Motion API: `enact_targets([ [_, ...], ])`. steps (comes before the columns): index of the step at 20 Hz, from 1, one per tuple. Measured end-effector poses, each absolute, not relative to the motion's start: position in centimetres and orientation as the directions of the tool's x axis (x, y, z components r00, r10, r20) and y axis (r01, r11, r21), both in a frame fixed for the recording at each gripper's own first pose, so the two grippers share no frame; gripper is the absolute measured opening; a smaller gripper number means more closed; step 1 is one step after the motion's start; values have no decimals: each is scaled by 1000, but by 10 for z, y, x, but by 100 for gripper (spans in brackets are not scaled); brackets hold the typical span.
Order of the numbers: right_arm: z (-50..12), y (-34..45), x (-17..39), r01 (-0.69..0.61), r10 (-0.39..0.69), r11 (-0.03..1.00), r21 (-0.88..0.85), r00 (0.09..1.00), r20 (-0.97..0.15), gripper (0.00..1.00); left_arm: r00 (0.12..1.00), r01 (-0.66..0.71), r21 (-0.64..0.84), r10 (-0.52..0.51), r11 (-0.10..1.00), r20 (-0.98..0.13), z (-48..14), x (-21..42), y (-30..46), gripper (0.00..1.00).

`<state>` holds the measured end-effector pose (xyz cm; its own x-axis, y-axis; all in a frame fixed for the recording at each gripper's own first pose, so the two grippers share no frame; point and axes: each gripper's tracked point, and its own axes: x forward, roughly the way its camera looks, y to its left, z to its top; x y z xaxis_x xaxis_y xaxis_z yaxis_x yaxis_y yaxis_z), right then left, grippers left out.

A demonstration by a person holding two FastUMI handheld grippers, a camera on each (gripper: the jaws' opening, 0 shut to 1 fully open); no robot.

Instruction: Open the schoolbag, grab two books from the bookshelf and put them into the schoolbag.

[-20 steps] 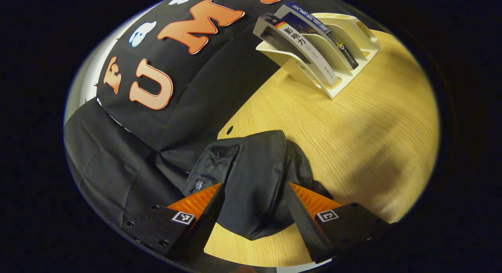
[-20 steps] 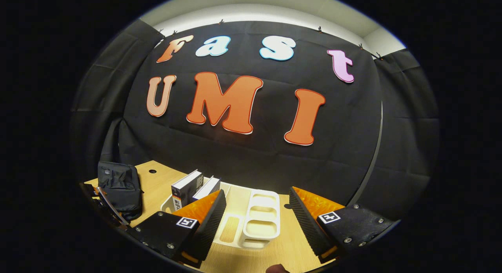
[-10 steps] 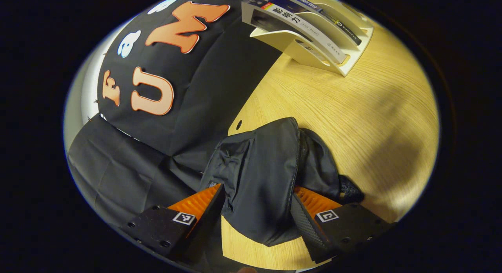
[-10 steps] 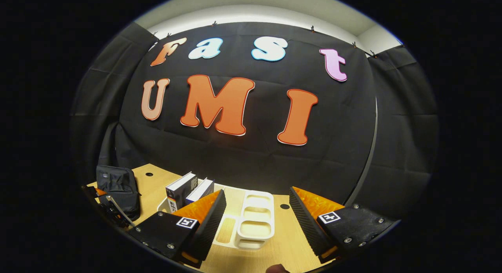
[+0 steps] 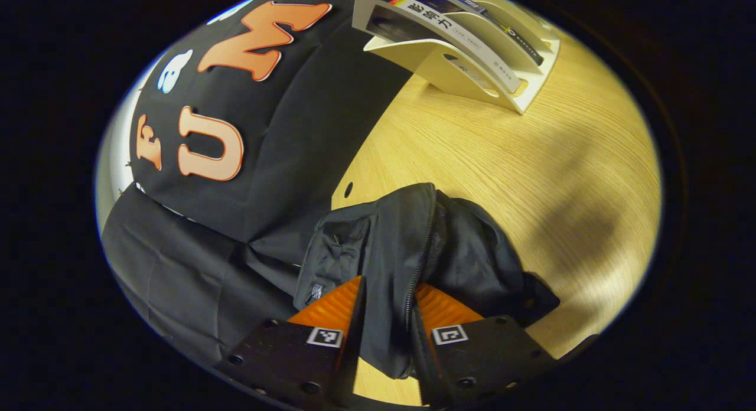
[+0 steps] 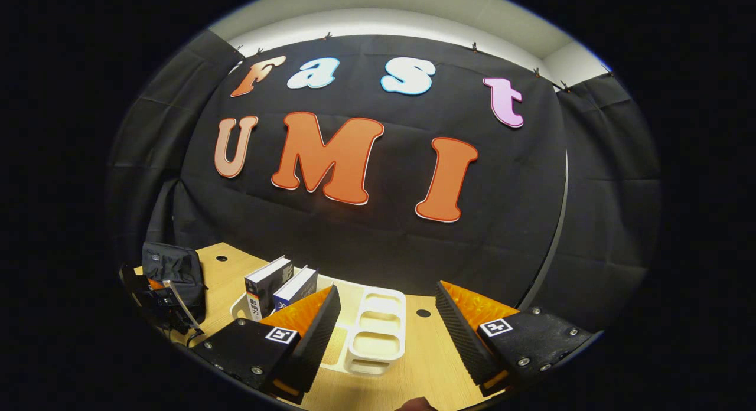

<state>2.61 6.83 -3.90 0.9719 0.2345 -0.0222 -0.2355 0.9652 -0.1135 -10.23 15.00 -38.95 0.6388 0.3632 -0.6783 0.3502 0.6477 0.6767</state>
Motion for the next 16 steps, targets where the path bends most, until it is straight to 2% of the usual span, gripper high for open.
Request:
enact_targets([
  [1, -40, 69, 28, -244, 243, 963, -116, 970, -24, 95, 625, 371, 659, 349, 654, -698, -389, -102, 147, 35],
  [2, -40, 69, 28, -252, 251, 961, -117, 968, -26, 95, 610, 386, 640, 336, 665, -718, -386, -104, 147, 22],
  [4, -41, 69, 30, -268, 266, 957, -111, 963, -33, 96, 586, 391, 607, 321, 692, -744, -374, -102, 151, 7],
  [10, -45, 84, 32, -325, 320, 939, -115, 945, -60, 96, 512, 360, 484, 265, 798, -817, -338, -85, 176, 6],
  [16, -41, 118, 23, -311, 299, 941, -130, 948, -105, 96, 467, 418, 328, 109, 847, -877, -314, -70, 197, 5],
])
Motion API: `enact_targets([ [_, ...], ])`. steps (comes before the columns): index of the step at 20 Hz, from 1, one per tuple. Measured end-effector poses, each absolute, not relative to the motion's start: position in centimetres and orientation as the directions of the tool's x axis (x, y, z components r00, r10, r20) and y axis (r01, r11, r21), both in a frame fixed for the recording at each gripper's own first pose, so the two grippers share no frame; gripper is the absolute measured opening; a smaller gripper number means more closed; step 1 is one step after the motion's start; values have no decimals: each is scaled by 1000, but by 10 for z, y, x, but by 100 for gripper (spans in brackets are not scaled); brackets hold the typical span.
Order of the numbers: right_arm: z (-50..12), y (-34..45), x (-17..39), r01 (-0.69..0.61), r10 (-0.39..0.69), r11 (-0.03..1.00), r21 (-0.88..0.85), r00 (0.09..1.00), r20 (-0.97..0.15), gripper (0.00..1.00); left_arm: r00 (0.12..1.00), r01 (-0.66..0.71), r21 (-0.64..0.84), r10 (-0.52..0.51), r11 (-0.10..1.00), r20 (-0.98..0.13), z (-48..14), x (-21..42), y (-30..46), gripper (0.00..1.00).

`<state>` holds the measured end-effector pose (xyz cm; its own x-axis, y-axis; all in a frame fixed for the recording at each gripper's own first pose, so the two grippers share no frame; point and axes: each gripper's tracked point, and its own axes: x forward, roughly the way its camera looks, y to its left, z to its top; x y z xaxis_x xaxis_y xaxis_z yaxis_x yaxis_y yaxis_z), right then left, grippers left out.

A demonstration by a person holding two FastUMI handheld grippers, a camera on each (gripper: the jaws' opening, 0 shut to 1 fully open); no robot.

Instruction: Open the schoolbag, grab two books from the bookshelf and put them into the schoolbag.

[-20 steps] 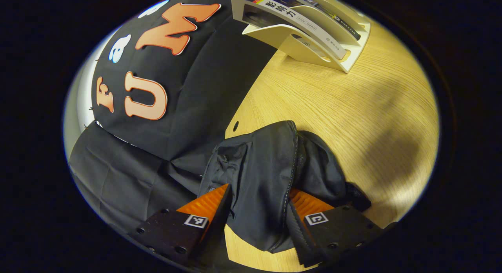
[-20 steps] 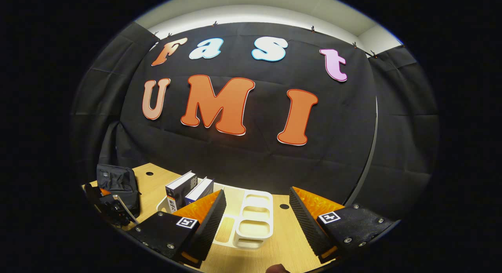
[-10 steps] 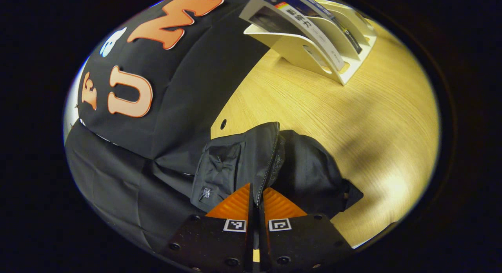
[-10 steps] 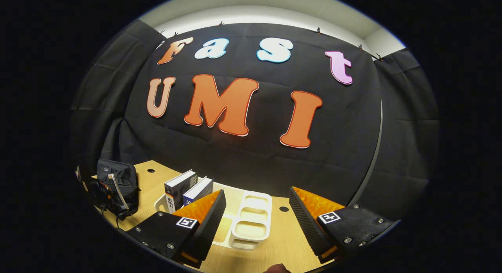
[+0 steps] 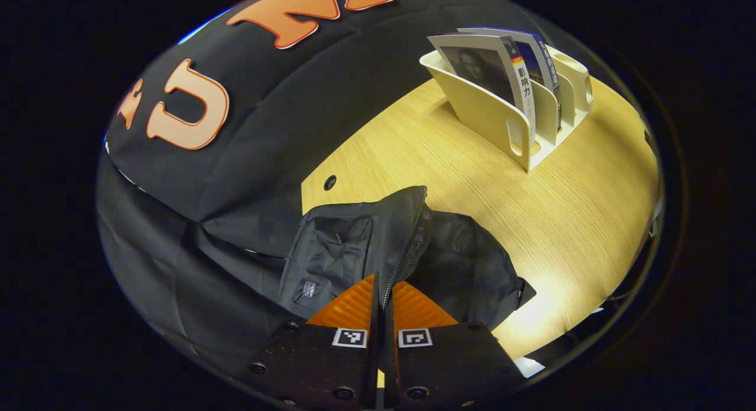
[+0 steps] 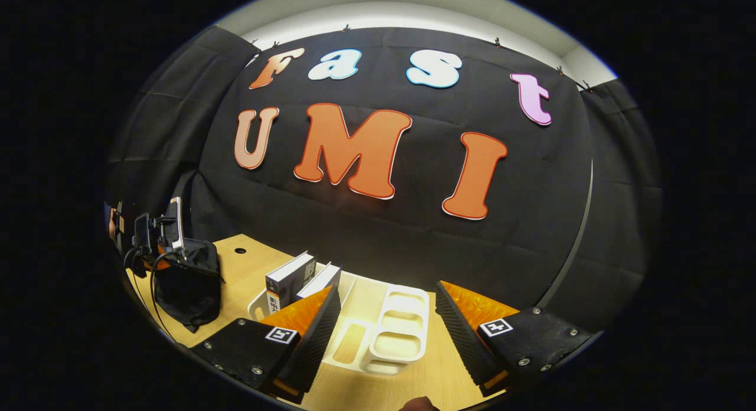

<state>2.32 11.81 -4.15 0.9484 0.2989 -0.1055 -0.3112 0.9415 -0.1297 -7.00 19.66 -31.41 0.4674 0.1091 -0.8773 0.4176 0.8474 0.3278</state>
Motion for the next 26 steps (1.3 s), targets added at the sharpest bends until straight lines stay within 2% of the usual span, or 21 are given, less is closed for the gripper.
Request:
enact_targets([
  [5, -42, 171, 11, -231, 207, 964, -134, 963, -172, 96, 441, 499, 183, -66, 847, -895, -301, -49, 219, 5],
  [11, -31, 263, 6, -224, 186, 967, -122, 946, -264, 96, 375, 586, 8, -262, 811, -889, -287, -24, 257, 5],
  [16, -24, 315, 16, -222, 181, 974, -53, 893, -411, 97, 329, 655, -69, -366, 752, -870, -267, -13, 277, 5],
  [19, -15, 322, 30, -218, 152, 972, -86, 866, -477, 97, 325, 672, -89, -400, 735, -857, -253, -3, 286, 5],
  [23, -26, 332, 52, -256, 133, 959, -118, 779, -613, 97, 321, 683, -105, -426, 723, -846, -246, 4, 294, 5],
  [26, -53, 351, 49, -310, 182, 950, -27, 624, -760, 97, 311, 676, -127, -437, 726, -844, -250, 4, 294, 5],
])
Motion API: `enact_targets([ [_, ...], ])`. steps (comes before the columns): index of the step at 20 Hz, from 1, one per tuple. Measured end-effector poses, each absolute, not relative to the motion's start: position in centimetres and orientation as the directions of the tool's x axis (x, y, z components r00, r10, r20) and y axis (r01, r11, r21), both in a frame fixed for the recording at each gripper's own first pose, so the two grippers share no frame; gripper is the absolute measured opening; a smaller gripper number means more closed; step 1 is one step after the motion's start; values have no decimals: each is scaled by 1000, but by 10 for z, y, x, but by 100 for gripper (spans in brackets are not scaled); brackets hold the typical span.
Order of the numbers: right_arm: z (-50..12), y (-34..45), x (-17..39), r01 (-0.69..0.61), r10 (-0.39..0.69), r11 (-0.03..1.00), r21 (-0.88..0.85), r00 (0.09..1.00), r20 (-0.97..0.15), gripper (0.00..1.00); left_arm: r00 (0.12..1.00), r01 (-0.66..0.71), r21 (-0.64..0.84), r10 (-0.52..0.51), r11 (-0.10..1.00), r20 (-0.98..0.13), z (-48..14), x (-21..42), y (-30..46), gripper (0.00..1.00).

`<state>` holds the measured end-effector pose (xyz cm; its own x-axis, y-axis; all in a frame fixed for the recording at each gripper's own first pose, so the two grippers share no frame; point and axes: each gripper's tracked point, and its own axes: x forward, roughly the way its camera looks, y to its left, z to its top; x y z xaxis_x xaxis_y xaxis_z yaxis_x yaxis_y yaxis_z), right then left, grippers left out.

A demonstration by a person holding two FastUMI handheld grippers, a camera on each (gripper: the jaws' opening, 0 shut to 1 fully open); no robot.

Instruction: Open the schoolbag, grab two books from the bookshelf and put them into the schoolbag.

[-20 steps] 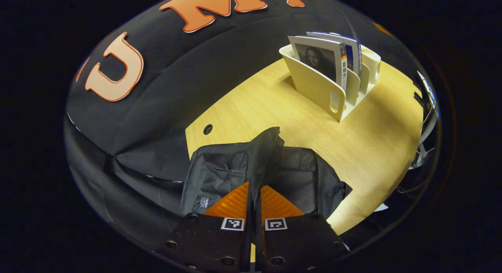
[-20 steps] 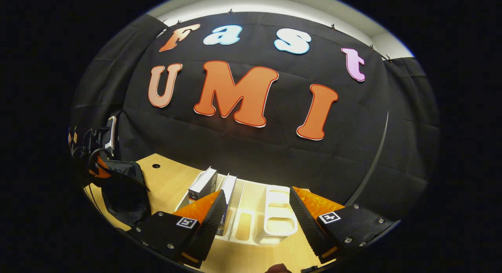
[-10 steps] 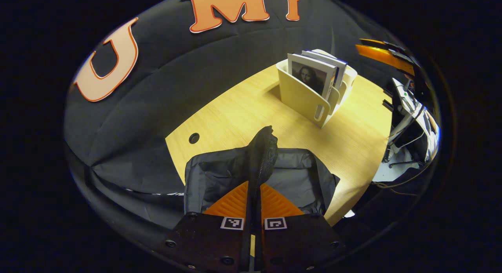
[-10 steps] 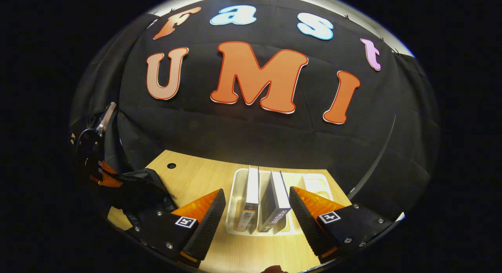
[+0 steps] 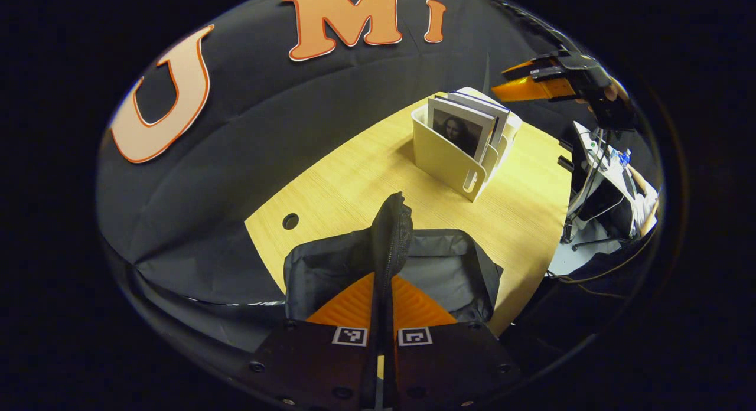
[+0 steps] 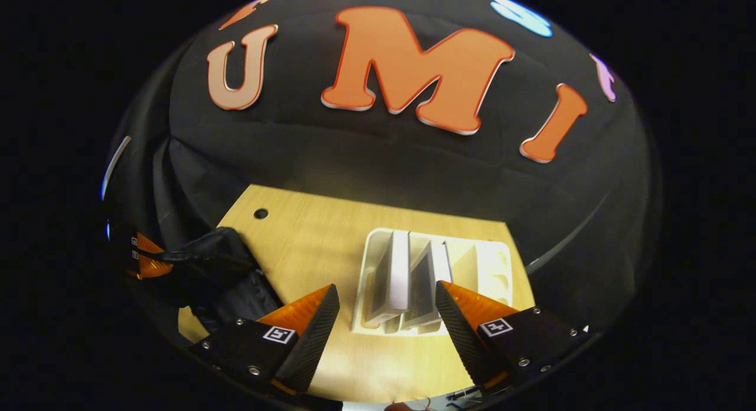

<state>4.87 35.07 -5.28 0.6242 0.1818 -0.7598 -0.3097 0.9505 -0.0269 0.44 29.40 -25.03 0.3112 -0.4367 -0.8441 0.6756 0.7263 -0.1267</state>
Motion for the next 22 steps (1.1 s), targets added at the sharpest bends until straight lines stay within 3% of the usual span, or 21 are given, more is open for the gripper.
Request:
enact_targets([
  [14, -155, 349, 126, -276, 122, 961, 20, 358, -926, 96, 303, 577, -164, -396, 800, -867, -264, 5, 294, 5],
  [15, -159, 349, 129, -279, 120, 960, 19, 349, -930, 100, 300, 577, -166, -396, 800, -868, -265, 5, 291, 5],
  [16, -164, 346, 132, -284, 111, 959, 11, 341, -933, 89, 298, 574, -168, -395, 802, -869, -266, 5, 289, 5],
  [21, -183, 338, 136, -271, 60, 962, -23, 293, -954, 59, 295, 571, -171, -395, 803, -870, -266, 2, 281, 5],
  [22, -184, 338, 135, -265, 57, 964, -21, 283, -957, 63, 295, 567, -174, -396, 805, -870, -266, 1, 281, 5],
])
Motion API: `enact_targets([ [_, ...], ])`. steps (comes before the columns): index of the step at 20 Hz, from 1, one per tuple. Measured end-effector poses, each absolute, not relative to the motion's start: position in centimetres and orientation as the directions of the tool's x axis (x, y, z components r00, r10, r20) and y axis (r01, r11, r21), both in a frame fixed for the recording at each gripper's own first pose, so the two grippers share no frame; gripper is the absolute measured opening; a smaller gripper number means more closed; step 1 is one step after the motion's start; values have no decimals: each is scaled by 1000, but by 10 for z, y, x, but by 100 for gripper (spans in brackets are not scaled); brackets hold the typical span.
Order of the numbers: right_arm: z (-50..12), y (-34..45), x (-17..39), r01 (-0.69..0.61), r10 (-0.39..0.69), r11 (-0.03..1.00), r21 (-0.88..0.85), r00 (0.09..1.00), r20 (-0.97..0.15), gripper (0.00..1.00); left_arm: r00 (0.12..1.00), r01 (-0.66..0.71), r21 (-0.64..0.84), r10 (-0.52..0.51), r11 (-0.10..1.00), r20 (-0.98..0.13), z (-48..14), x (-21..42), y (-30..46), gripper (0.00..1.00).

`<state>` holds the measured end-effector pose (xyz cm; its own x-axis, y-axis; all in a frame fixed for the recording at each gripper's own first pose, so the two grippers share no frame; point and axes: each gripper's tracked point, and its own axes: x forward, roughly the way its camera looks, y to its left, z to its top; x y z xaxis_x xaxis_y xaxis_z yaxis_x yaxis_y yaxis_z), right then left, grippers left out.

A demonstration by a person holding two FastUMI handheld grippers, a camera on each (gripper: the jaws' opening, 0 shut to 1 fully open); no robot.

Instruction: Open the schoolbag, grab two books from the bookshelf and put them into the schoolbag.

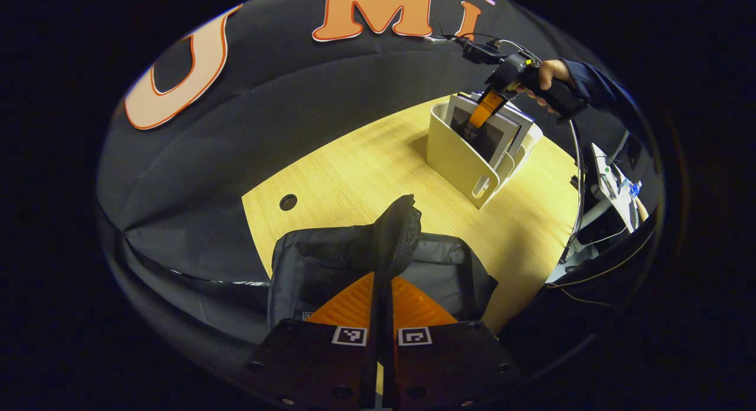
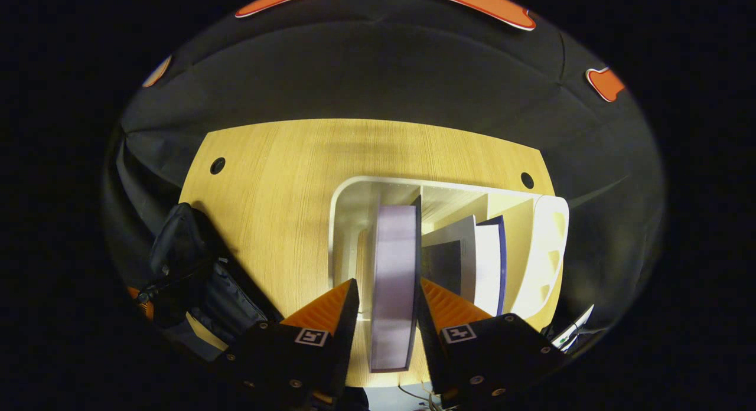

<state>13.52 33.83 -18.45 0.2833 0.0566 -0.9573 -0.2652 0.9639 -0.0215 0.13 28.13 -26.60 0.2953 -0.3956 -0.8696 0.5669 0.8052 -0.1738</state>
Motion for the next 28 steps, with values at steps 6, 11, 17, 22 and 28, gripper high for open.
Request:
enact_targets([
  [6, -173, 343, 122, -268, 82, 963, 3, 282, -956, 35, 306, 563, -175, -400, 808, -864, -264, -2, 284, 5],
  [11, -143, 335, 104, -276, 124, 961, 30, 330, -936, 32, 306, 585, -181, -421, 791, -854, -262, -8, 281, 5],
  [17, -108, 310, 58, -254, 140, 966, 39, 394, -909, 32, 295, 617, -181, -438, 766, -849, -265, -13, 279, 5],
  [22, -97, 282, -5, -191, 154, 978, 79, 415, -897, 32, 275, 654, -174, -445, 736, -852, -269, -20, 279, 5],
  [28, -107, 266, -72, -51, 188, 982, 184, 406, -894, 31, 256, 674, -186, -462, 715, -849, -271, -18, 276, 5],
])
